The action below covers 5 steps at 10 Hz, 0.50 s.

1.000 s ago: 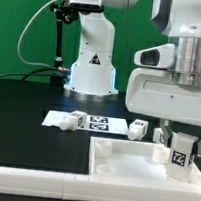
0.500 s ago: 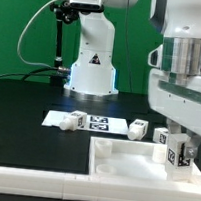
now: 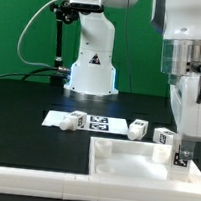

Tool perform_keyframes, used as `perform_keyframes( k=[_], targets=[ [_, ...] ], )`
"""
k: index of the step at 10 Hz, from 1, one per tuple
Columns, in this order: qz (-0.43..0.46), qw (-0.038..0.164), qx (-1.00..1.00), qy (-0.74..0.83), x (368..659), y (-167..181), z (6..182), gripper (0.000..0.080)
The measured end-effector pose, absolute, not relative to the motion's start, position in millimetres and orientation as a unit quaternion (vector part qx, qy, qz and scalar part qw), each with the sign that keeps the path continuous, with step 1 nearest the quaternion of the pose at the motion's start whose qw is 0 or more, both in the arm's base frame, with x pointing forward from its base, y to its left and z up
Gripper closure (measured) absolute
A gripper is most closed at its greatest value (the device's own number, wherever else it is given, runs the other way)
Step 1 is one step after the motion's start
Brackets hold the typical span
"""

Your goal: Assemble one leg

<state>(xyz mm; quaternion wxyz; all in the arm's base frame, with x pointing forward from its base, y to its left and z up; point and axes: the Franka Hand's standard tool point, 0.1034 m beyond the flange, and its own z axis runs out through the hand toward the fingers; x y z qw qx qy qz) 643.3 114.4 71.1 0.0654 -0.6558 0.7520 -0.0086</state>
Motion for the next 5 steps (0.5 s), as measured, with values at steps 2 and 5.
perform_keyframes(
  k=[2, 5],
  targets=[
    [-0.033, 0.075, -0.786, 0.613, 644.9, 123.5, 72.9, 0.0177],
    [-0.047, 0.072, -0.862, 0.499, 645.8, 124.6, 72.5, 0.0151]
  ],
)
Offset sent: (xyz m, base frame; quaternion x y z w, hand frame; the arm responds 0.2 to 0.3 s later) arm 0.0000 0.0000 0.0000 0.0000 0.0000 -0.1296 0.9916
